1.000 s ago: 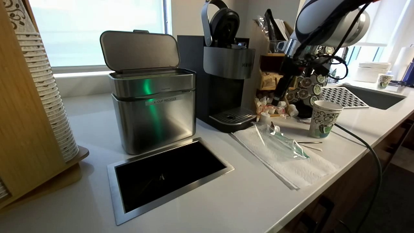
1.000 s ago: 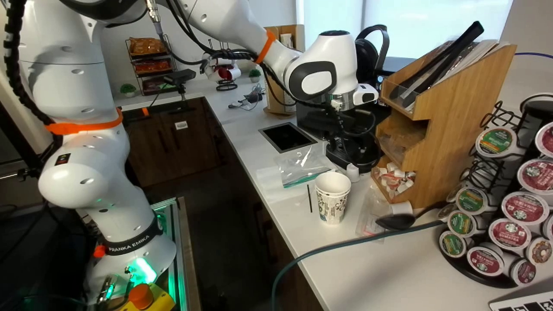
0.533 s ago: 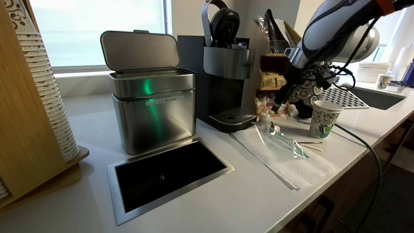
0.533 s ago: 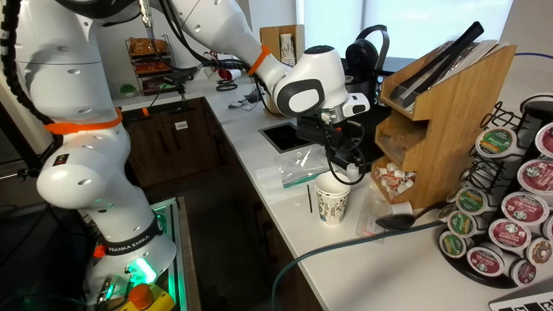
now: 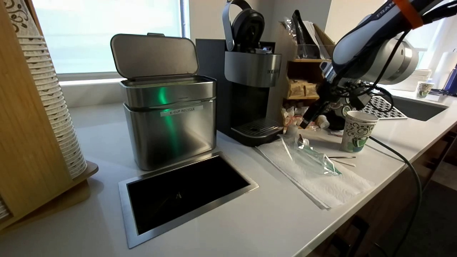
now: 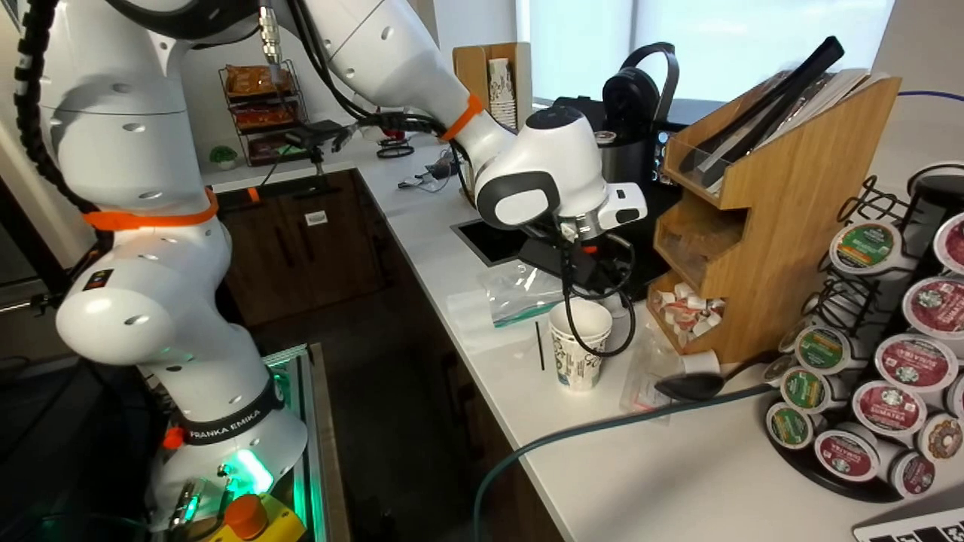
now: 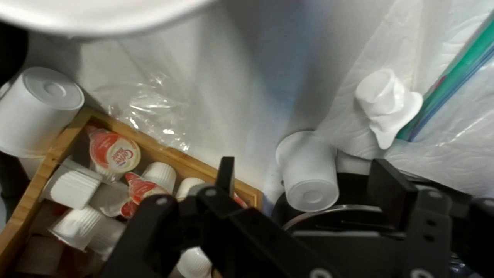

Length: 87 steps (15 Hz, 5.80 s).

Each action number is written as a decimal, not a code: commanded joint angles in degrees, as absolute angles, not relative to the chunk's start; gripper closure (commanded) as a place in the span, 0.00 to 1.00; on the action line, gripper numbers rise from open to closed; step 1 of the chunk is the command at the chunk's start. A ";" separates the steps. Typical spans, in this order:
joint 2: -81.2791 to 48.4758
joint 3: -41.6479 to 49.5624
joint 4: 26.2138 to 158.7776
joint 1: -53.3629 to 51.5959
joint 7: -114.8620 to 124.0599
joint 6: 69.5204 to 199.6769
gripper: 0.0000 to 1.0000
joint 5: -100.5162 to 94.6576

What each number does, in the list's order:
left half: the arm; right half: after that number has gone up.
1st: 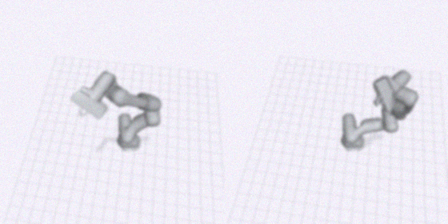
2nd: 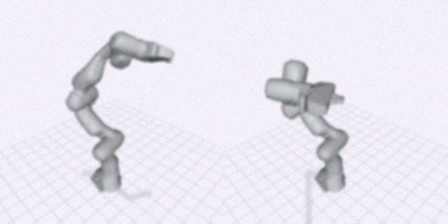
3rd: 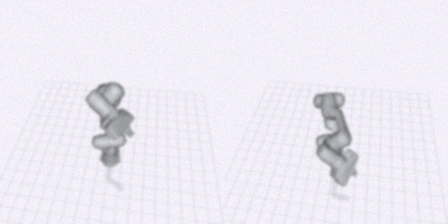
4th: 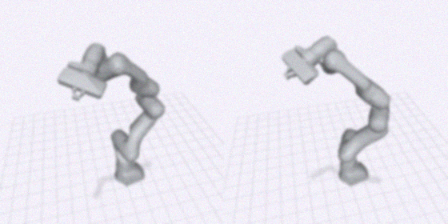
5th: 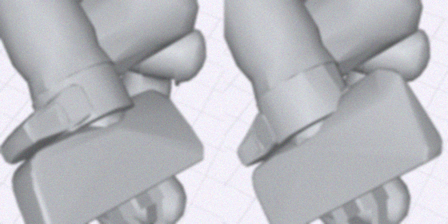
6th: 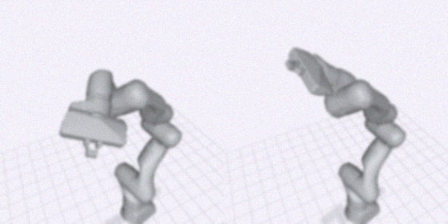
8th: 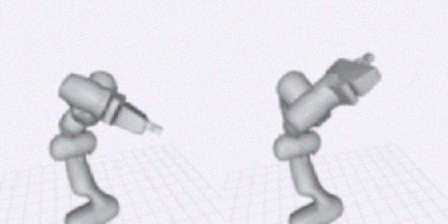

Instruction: Place the two stacked coffee cups upright then put one coffee pod inside the cups.

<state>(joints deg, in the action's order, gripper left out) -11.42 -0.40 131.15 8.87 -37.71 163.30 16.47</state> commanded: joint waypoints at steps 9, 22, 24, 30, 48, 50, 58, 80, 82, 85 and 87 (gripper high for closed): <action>-16.94 -5.59 127.00 13.53 -51.18 163.93 0.28 24.43; -21.30 -11.61 121.74 17.71 -58.76 164.38 0.69 26.96; -21.30 -11.86 121.66 18.02 -58.68 164.36 0.85 26.95; -12.34 -12.21 126.84 16.81 -55.29 163.36 0.85 26.21; 21.06 -0.43 143.70 14.48 3.57 155.89 0.85 -28.23; 24.87 -0.04 147.02 16.84 7.23 158.39 0.85 -29.87; 29.40 4.81 157.53 14.89 3.56 165.01 0.85 -18.80; 17.36 0.45 157.07 23.86 4.47 174.74 0.85 -17.31; 16.56 0.03 156.86 24.21 4.38 175.33 0.85 -17.57; 15.05 -0.08 156.04 23.95 3.76 175.71 0.85 -17.49; 13.64 0.44 155.00 22.63 2.89 175.38 0.85 -16.61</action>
<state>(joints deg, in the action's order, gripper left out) 16.41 0.36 156.59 23.19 3.71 174.21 -16.49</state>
